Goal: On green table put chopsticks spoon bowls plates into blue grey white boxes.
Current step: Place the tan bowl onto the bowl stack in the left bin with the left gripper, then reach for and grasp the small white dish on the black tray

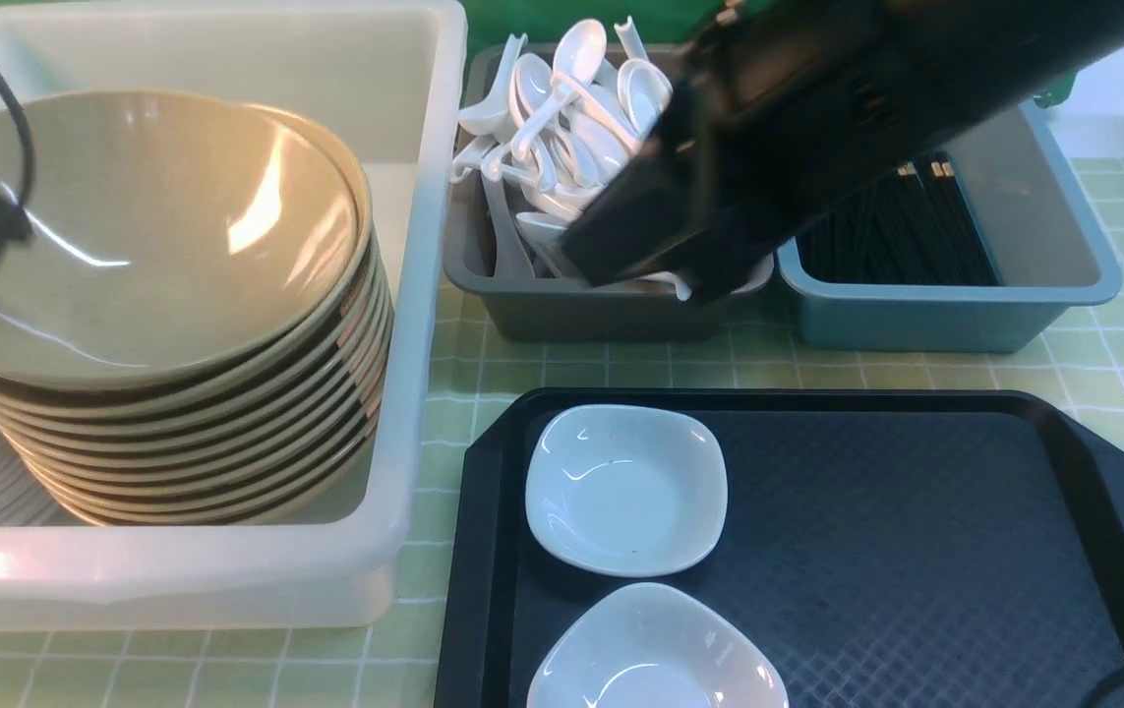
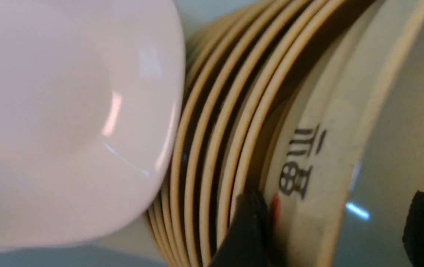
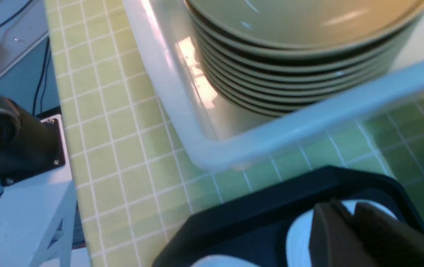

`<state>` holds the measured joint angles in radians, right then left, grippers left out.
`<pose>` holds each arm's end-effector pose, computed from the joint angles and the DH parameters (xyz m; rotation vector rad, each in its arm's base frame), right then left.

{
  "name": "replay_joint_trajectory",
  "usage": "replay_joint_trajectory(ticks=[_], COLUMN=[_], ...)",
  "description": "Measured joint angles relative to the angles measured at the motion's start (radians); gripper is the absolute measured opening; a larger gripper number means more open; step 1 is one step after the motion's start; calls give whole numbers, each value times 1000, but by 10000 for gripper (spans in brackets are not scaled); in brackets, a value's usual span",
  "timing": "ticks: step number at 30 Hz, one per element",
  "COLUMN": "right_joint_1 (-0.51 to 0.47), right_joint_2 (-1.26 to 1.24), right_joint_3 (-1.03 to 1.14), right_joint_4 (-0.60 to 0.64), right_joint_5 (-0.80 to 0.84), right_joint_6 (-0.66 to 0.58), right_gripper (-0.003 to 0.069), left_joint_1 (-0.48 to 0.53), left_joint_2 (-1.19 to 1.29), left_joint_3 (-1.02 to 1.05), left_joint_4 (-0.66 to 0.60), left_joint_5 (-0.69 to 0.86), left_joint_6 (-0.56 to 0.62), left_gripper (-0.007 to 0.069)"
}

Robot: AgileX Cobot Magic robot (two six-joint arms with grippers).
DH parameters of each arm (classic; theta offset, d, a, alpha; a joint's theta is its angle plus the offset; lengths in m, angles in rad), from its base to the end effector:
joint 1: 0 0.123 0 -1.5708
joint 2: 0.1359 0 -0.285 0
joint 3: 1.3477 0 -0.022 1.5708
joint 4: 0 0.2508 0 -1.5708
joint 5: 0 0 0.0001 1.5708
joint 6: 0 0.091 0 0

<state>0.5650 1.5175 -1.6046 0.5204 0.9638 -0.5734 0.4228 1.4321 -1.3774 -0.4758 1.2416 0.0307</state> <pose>0.2580 0.2076 0.4173 -1.1167 2.0084 0.6410 0.2724 0.0793 0.3626 -0.6087 2.5709 -0.5187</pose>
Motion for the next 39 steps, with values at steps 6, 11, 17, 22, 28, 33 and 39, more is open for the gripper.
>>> replay_joint_trajectory(ticks=[6,11,17,22,28,33,39], right_joint_1=[-67,-106,-149,-204,-258,-261,-261], right_joint_2=[-79,-154,-133,0,148,281,390], right_joint_3=[37,198,450,541,547,547,547], right_joint_4=[-14,-32,-41,-21,148,361,512], right_joint_5=[42,-24,-152,-250,-308,-368,-424], right_joint_6=[31,112,313,432,352,201,98], right_gripper=[92,99,113,165,272,314,313], left_joint_1=[0,-27,-337,-656,-865,-930,-930], left_joint_2=[-53,-149,-315,-367,-332,-313,-313], left_joint_3=[-134,-130,52,296,448,466,466], left_joint_4=[134,179,23,-158,-211,-221,-232], left_joint_5=[0,6,-7,-177,-323,-357,-365], left_joint_6=[-52,-31,276,498,623,636,634], left_gripper=[561,561,561,561,561,561,561])
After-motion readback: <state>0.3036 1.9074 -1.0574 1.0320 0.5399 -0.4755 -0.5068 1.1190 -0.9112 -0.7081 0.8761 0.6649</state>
